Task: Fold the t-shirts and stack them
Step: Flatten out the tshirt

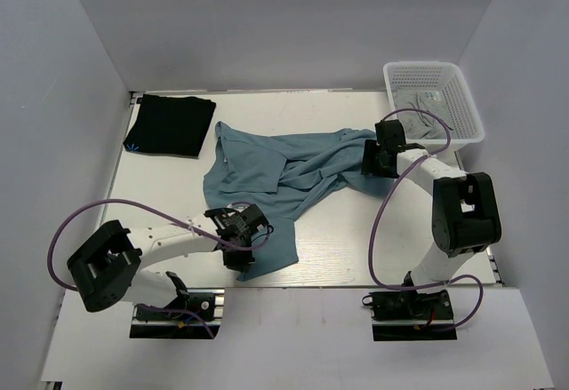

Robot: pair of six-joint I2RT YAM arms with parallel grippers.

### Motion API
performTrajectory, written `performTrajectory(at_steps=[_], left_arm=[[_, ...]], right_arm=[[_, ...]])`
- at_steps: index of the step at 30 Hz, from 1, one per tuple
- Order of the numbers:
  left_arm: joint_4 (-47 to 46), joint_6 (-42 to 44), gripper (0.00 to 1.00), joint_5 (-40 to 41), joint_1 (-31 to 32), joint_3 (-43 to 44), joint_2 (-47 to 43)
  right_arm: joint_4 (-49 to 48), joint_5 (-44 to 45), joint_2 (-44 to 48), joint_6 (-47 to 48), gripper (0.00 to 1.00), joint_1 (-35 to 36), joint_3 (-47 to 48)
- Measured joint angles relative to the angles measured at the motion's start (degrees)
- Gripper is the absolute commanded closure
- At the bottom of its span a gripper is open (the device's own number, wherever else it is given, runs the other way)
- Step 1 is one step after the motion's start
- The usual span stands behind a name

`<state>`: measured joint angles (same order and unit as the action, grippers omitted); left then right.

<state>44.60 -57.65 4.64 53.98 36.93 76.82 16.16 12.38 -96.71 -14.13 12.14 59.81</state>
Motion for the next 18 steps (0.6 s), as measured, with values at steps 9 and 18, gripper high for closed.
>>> performTrajectory(at_steps=[9, 18], left_arm=[[-0.20, -0.48, 1.00, -0.04, 0.04, 0.48, 0.39], [-0.04, -0.90, 1.00, 1.09, 0.26, 0.57, -0.02]], right_arm=[[0.81, -1.42, -0.28, -0.74, 0.57, -0.42, -0.02], [0.33, -9.25, 0.17, -1.86, 0.99, -0.50, -0.79]])
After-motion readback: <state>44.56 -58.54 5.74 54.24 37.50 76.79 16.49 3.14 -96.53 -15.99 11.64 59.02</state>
